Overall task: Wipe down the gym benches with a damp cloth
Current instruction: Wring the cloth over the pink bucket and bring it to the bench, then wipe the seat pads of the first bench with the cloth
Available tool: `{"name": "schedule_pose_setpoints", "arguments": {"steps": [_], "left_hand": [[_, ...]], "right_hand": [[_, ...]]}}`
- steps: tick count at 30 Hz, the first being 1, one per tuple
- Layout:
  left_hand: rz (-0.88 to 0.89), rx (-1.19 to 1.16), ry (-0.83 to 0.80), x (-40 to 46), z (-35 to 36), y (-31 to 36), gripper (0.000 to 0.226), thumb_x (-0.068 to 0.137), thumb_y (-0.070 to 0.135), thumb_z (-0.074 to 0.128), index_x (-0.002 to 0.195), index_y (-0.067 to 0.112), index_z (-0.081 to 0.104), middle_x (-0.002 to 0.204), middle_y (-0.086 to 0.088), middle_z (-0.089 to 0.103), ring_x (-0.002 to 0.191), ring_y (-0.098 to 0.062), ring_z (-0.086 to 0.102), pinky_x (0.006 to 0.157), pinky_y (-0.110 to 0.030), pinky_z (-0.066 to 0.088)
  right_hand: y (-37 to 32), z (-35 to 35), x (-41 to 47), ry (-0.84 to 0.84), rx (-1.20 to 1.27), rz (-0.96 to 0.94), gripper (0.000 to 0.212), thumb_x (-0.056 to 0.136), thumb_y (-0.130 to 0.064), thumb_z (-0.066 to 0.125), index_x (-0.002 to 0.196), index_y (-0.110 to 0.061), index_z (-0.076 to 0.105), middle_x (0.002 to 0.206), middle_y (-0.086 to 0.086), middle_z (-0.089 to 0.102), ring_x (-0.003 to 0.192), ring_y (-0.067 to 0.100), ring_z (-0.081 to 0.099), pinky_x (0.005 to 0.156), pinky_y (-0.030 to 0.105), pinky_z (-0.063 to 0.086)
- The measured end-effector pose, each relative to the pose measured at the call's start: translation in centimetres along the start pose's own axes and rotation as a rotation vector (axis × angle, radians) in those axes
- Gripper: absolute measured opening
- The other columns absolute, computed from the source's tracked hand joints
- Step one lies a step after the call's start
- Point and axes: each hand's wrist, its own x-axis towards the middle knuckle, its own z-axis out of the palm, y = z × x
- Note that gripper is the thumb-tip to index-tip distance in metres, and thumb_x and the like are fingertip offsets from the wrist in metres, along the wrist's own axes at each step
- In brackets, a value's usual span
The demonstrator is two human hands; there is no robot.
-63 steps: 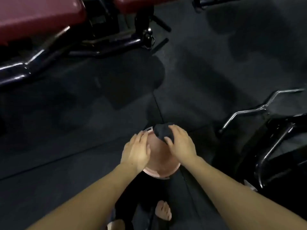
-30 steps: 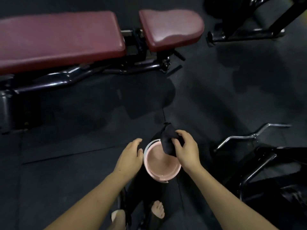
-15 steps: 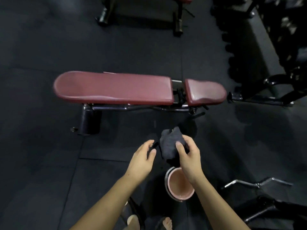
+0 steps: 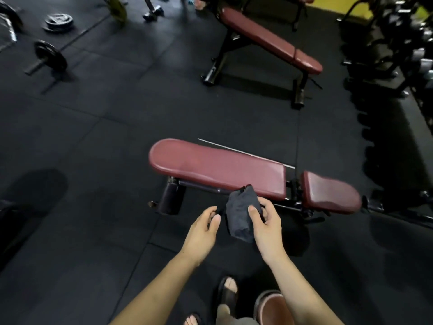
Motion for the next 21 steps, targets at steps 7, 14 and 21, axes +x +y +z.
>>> {"name": "schedule_pose_setpoints", "arguments": {"steps": [7,14,21], "left_hand": [[-0.016,-0.031,0.042,6.3,-3.3,2.0,0.041,0.105,0.044,0.050,0.144,0.033,0.050,0.133,0.023,0.058,0.121,0.015,0.051,0.096,-0.006,0.039],[-0.109,-0.030,0.093,16.1,-4.4,1.6,0.045,0.103,0.049,0.051,0.146,0.036,0.049,0.135,0.021,0.061,0.125,0.005,0.054,0.106,-0.023,0.045],[-0.163,-0.002,0.136,24.5,-6.9,-0.3,0.033,0.106,0.033,0.051,0.139,0.037,0.054,0.123,0.023,0.065,0.111,0.014,0.057,0.084,-0.001,0.041]], "right_hand": [[-1.3,5.4,7.6,-0.093,0.027,0.044,0.021,0.103,-0.016,0.065,0.120,-0.028,0.064,0.116,-0.001,0.075,0.110,0.016,0.072,0.094,0.047,0.061],[0.5,9.6,17.5,-0.135,0.113,0.145,0.021,0.104,-0.015,0.063,0.119,-0.029,0.066,0.116,-0.007,0.075,0.109,0.012,0.072,0.090,0.036,0.061],[2.2,14.3,24.7,-0.267,0.135,0.294,0.039,0.095,-0.015,0.076,0.127,-0.032,0.062,0.113,-0.006,0.077,0.103,0.017,0.076,0.082,0.041,0.064]]}}
